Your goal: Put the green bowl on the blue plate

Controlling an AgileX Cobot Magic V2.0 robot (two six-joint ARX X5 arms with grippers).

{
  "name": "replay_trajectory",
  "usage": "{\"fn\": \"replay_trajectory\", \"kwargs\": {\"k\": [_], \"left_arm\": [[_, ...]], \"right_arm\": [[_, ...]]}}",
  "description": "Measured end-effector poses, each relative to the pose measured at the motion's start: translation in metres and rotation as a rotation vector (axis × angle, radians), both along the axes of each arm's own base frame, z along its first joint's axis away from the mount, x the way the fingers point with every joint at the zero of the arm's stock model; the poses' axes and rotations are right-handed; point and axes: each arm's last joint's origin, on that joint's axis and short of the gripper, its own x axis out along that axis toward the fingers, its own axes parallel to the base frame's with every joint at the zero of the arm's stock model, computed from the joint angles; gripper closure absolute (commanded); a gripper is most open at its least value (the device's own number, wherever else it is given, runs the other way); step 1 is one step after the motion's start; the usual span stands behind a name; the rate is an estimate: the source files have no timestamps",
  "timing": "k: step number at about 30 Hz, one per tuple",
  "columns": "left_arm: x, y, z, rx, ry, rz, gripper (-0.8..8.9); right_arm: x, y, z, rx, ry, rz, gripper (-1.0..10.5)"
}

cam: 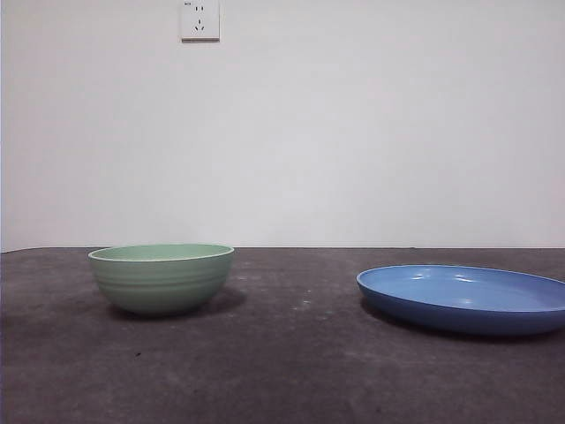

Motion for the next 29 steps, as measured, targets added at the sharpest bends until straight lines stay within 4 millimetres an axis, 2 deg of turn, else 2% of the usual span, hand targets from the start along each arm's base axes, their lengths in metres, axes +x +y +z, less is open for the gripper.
{"fn": "replay_trajectory", "kwargs": {"k": [8,14,16,17,19,22,24,29], "left_arm": [[-0.001,-0.012,0.002,0.048,0.077,-0.172,7.98],[-0.002,-0.015,0.002,0.06,0.072,-0.208,7.78],[-0.002,-0.015,0.001,0.06,0.073,-0.209,7.4],[-0.002,-0.015,0.001,0.06,0.073,-0.209,6.99],[-0.002,-0.015,0.001,0.06,0.073,-0.209,5.61],[-0.002,-0.015,0.002,0.059,0.072,-0.208,4.01],[-0.001,-0.015,0.002,0.059,0.068,-0.208,3.99],[0.0,-0.015,0.002,0.059,0.071,-0.208,4.0]], "right_arm": [[0.008,0.011,-0.009,-0.056,0.231,0.183,9.4],[0.006,0.017,-0.01,-0.083,0.236,0.269,9.4],[0.006,0.017,-0.01,-0.087,0.233,0.276,9.4],[0.006,0.017,-0.01,-0.088,0.232,0.276,9.2],[0.006,0.017,-0.01,-0.089,0.23,0.278,8.1],[0.006,0.017,-0.01,-0.089,0.23,0.278,5.8],[0.006,0.017,-0.01,-0.089,0.229,0.277,5.3],[0.007,0.018,-0.01,-0.087,0.222,0.275,5.3]]}}
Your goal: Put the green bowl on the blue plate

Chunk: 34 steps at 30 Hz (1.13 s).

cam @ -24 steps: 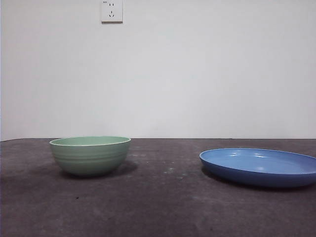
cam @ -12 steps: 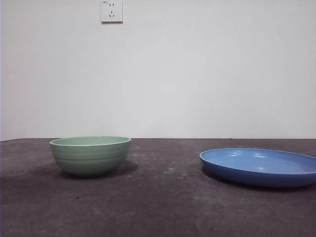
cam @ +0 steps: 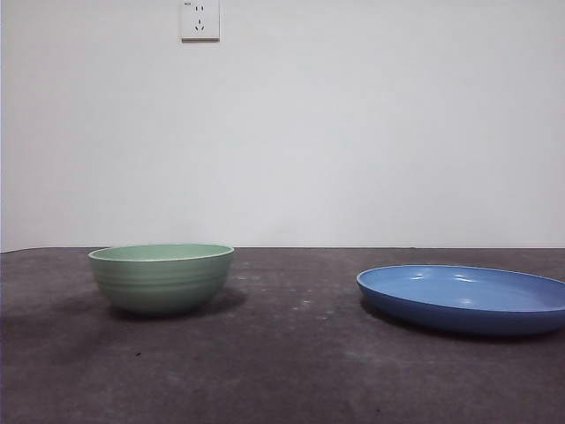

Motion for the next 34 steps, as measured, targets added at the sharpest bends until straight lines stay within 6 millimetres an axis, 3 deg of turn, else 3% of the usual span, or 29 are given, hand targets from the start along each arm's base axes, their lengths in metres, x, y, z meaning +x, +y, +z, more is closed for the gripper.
{"fn": "replay_trajectory", "kwargs": {"k": [10,16,21,25,34], "left_arm": [[0.018,-0.004,0.003,-0.022,-0.004,0.021,4.04],[0.05,-0.011,0.014,0.056,0.022,0.082,4.04],[0.089,-0.021,0.018,0.125,0.053,0.119,4.08],[0.12,-0.03,0.007,0.187,0.102,0.138,4.08],[0.177,-0.044,-0.04,0.266,0.17,0.164,4.08]], "right_arm": [[0.0,0.0,0.0,0.0,0.0,0.0,5.3],[0.0,0.0,0.0,0.0,-0.001,0.0,5.3],[0.0,0.0,0.0,0.0,0.0,-0.001,5.3],[0.0,0.0,0.0,0.0,-0.001,-0.001,5.3],[0.0,0.0,0.0,0.001,-0.006,-0.001,5.3]]}}
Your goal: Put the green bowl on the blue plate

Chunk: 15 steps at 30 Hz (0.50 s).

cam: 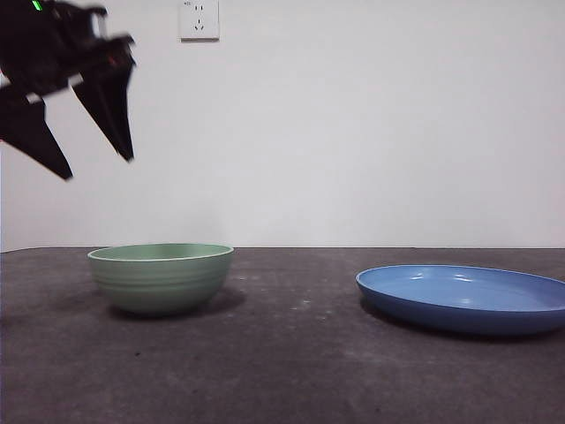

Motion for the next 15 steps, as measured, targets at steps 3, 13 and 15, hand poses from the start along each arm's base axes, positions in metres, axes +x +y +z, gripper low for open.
{"fn": "replay_trajectory", "kwargs": {"k": [3,13,15], "left_arm": [[0.014,-0.003,-0.016,0.023,0.023,0.011,4.08],[0.041,-0.008,-0.062,0.112,0.096,0.039,4.09],[0.044,-0.008,-0.068,0.116,0.111,0.038,4.12]], "right_arm": [[0.0,0.0,0.0,0.0,-0.003,0.0,5.3],[0.002,0.0,0.001,0.003,-0.022,0.0,5.3],[0.002,0.0,0.001,0.003,-0.022,0.0,5.3]]}}
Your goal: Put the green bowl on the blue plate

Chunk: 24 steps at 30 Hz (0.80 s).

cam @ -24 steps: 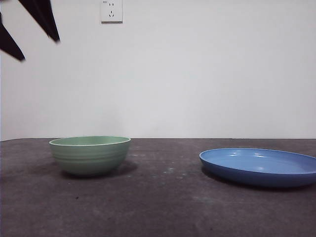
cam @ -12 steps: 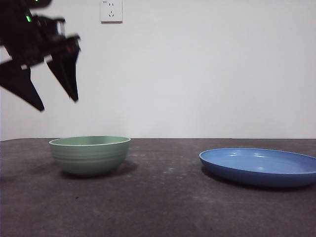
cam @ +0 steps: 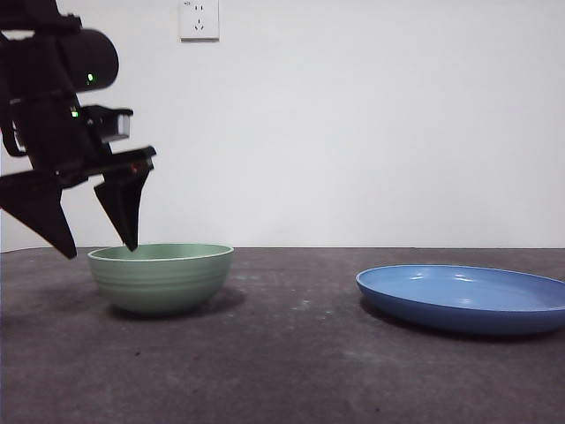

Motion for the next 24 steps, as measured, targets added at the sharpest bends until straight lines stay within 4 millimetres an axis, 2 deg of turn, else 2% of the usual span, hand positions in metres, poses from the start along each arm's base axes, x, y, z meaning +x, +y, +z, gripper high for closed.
{"fn": "replay_trajectory", "kwargs": {"k": [5,12,19,24], "left_arm": [[0.0039,-0.0011,-0.01,0.006,0.023,0.0,4.44],[0.0048,-0.0013,-0.0099,0.006,0.014,-0.004,7.1],[0.0046,-0.0014,-0.01,0.006,0.015,-0.006,7.34],[0.0045,-0.0017,-0.01,0.007,0.016,-0.007,7.99]], "right_arm": [[0.0,0.0,0.0,0.0,0.0,0.0,5.3],[0.0,0.0,0.0,0.0,0.0,0.0,5.3],[0.0,0.0,0.0,0.0,0.0,0.0,5.3],[0.0,0.0,0.0,0.0,0.0,0.0,5.3]]}}
